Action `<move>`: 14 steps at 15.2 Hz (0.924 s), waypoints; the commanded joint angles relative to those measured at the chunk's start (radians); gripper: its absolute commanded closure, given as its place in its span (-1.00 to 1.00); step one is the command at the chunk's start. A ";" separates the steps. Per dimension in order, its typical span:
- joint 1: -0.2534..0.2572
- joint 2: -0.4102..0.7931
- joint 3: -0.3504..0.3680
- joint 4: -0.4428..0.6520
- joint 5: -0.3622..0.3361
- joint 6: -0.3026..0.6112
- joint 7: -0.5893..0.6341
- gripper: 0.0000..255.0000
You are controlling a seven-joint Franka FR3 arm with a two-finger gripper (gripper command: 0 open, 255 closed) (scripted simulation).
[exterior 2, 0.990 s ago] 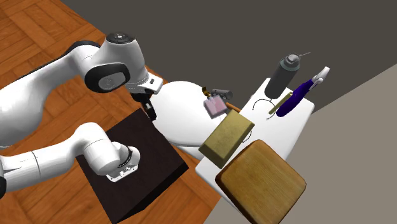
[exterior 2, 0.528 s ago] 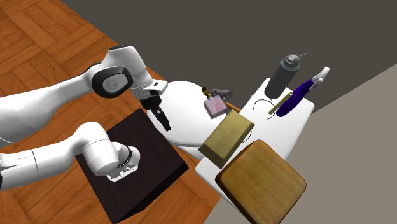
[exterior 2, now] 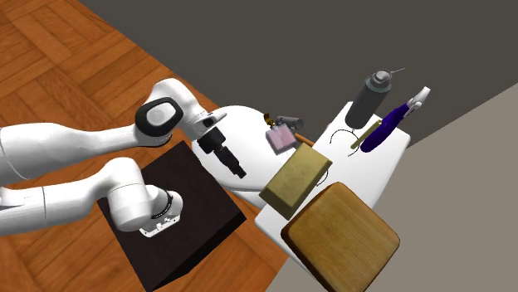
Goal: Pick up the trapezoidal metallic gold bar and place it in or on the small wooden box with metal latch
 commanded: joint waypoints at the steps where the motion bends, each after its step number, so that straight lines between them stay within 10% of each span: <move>1: -0.052 0.011 0.012 -0.019 -0.165 0.055 0.054 -1.00; 5: -0.154 0.056 0.038 -0.022 -0.484 0.112 0.202 -1.00; 14: -0.209 0.131 -0.036 0.014 -0.606 0.177 0.251 -1.00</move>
